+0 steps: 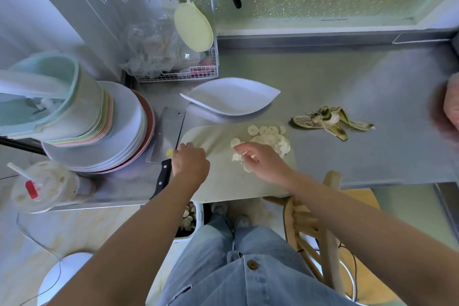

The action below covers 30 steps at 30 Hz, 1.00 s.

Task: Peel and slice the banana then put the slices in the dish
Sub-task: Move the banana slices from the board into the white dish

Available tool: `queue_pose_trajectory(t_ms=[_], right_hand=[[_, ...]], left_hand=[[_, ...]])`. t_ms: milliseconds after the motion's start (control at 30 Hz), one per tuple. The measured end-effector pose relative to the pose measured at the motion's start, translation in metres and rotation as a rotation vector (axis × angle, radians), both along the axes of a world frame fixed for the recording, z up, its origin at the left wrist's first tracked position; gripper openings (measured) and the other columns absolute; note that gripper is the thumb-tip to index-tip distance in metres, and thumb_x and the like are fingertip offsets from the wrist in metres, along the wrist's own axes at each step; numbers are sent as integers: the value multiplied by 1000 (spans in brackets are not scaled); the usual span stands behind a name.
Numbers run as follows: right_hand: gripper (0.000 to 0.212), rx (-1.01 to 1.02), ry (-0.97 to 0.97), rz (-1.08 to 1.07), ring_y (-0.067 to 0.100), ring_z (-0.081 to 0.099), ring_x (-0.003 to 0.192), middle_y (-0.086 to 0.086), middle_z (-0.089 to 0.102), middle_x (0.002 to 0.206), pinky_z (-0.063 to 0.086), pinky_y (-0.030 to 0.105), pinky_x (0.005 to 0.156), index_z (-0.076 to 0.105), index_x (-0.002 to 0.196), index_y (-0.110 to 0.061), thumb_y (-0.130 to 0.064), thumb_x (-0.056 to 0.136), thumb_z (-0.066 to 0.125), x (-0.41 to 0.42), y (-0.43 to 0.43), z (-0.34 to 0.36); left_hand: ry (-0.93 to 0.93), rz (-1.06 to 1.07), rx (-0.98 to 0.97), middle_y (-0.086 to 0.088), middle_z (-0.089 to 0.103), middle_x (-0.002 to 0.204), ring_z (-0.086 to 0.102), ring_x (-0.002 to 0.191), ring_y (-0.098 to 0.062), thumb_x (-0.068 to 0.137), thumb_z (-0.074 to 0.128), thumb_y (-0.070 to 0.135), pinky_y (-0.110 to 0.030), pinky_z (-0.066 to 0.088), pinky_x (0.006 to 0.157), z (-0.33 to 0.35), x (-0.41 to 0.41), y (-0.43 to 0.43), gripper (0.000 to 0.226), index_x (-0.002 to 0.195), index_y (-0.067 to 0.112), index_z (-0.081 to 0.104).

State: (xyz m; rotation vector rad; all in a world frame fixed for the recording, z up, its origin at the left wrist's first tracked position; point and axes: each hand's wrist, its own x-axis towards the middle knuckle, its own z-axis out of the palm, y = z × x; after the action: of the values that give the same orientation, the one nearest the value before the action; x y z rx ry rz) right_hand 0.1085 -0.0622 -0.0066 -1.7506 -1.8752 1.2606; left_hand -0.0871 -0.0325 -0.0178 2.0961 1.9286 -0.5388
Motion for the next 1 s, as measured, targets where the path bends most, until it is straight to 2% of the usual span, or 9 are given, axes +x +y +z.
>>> queue_pose_trajectory(t_ms=[100,233,333,433,500,567,667,800,1000], right_hand=[[27,35,8,-243,16,63,103,0,68,109,45,21,81,61,118,-17,-11,95,48,24,22,6],[35,42,-49,-613,19,54,111,8,56,123,39,24,87,53,124,-9,-6,89,50,69,52,8],[55,54,-229,-776,31,33,131,14,30,144,28,31,103,41,135,-11,-13,84,61,107,66,4],[85,-125,-383,-742,38,2,143,7,-9,158,14,46,115,16,150,-20,-30,83,68,135,72,-4],[92,-204,-463,-678,41,-3,144,6,-21,157,13,48,116,4,152,-22,-34,85,66,148,76,-15],[96,-241,-489,-648,41,1,144,10,-17,158,13,47,116,-1,152,-19,-33,85,67,159,80,-25],[99,-267,-523,-661,41,15,140,18,7,155,21,47,112,2,151,-16,-34,82,70,167,84,-34],[81,-175,-639,-693,41,38,120,21,34,130,38,45,98,34,134,-9,-42,72,74,170,85,-35],[79,-99,-770,-669,37,38,113,17,40,121,36,43,96,46,116,-4,-53,63,78,168,84,-28]], left_hand=[[-63,15,40,-6,56,117,47,113,-26,92,40,17,-33,39,90,2,10,13,32,115,18,62],[-351,46,150,-6,52,118,47,112,-24,91,48,16,-33,41,88,7,40,34,27,116,19,61],[-478,-58,198,-4,47,127,42,118,-23,91,51,17,-31,37,95,9,67,52,31,122,21,56],[-490,-182,160,-4,46,134,42,122,-23,90,52,18,-32,35,99,5,91,71,36,126,20,54],[-474,-234,149,-4,48,133,45,120,-24,90,52,20,-33,38,98,0,103,81,37,126,20,55],[-442,-262,135,-5,51,130,48,116,-25,91,51,22,-34,40,95,-5,111,90,36,127,19,54],[-429,-264,122,-6,54,124,51,110,-24,91,50,22,-33,42,92,-8,116,99,35,126,18,54],[-434,-256,117,-5,54,119,51,107,-23,91,49,20,-31,40,89,-11,119,108,31,121,19,55],[-474,-252,125,-5,57,114,53,102,-23,91,49,16,-31,44,86,-13,119,115,26,114,18,60]])
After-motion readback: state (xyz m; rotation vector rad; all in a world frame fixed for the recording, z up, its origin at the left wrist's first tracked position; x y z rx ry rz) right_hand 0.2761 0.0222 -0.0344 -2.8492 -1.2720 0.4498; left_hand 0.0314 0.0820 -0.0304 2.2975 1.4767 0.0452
